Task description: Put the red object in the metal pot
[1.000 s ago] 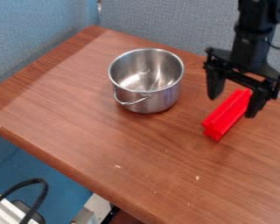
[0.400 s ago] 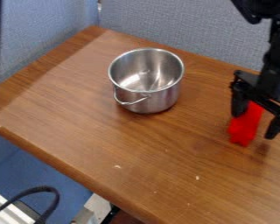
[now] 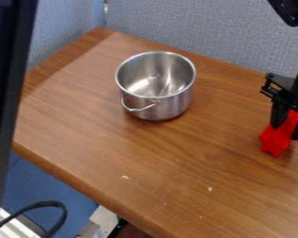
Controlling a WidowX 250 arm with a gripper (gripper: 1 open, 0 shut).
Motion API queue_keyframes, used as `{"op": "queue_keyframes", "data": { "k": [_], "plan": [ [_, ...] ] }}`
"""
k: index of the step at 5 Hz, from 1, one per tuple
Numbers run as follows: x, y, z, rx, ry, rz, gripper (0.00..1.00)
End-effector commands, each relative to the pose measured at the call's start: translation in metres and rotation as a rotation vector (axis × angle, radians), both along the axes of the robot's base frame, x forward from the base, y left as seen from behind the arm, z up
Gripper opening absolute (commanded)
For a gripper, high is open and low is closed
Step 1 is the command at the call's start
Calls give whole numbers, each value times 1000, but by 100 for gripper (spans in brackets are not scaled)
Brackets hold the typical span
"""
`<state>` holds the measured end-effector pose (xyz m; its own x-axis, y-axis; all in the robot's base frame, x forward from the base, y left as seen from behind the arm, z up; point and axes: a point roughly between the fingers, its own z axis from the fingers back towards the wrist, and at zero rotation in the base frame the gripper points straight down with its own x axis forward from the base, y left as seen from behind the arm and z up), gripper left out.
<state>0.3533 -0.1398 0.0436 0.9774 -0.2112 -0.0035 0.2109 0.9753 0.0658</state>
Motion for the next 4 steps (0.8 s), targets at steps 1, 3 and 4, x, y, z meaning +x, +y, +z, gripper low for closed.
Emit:
{"op": "queue_keyframes", "data": {
  "k": [1,3,4],
  "plan": [
    [-5,-1,2,4,-12,46,0],
    [-12,10,2,17,-26,155,0],
    [-9,9,13,28,-29,110,0]
  ]
}}
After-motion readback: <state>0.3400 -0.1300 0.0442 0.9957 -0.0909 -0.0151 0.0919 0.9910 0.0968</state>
